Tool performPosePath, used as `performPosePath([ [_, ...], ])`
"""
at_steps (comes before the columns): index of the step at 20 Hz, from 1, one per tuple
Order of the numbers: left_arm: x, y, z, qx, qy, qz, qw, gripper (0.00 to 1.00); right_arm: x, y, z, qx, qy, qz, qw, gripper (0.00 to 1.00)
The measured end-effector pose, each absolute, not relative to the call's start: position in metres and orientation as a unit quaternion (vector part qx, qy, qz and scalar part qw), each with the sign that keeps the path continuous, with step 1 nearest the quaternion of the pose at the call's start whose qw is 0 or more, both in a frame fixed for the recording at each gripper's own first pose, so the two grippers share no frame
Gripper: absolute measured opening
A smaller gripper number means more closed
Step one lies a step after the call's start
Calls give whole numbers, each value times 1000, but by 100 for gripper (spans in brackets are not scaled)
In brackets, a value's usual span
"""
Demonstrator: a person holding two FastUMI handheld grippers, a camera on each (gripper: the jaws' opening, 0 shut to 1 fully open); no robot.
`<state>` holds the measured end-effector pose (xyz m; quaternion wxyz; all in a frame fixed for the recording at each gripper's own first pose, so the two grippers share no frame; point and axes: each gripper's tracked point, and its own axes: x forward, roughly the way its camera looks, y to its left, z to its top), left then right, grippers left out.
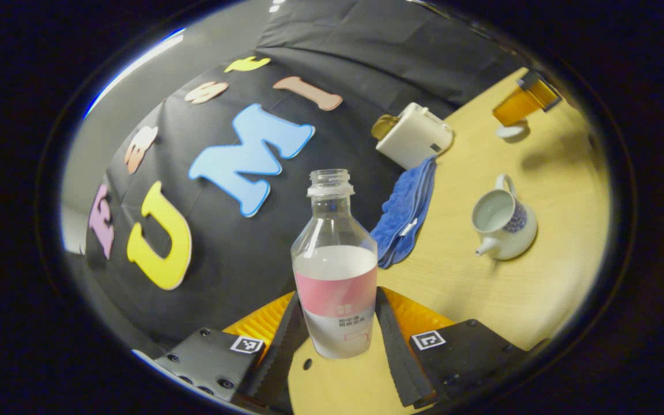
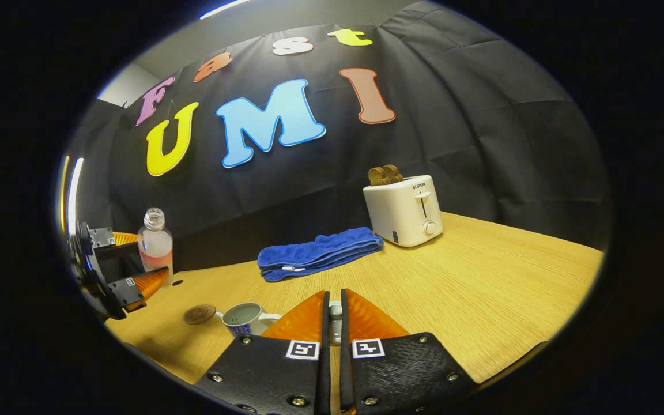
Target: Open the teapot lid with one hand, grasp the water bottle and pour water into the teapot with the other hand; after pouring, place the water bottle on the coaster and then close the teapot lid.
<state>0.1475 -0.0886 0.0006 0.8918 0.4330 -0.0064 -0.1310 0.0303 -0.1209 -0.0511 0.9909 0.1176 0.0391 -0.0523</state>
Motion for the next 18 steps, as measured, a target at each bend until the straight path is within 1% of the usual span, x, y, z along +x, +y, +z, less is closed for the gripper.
performPosePath([
  [2, 149, -76, 2, 355, -5, -124, 927, 84, 31, -119, -52, 115, 41, -52, 991, 6],
  [6, 156, -58, -4, 202, 3, -118, 972, 85, 33, -117, -56, 107, 48, -51, 992, 6],
  [8, 165, -56, -15, 108, 18, -129, 986, 85, 32, -116, -57, 105, 50, -51, 992, 6],
  [11, 184, -39, -36, 14, 42, -117, 992, 84, 33, -117, -57, 104, 49, -52, 992, 7],
  [13, 192, -35, -54, -19, 63, -108, 992, 84, 33, -116, -57, 106, 51, -51, 992, 6],
  [16, 198, -36, -77, -14, 88, -101, 991, 84, 33, -115, -58, 104, 52, -51, 992, 6],
  [18, 200, -39, -72, -9, 82, -103, 991, 84, 33, -116, -58, 103, 52, -51, 992, 6],
])
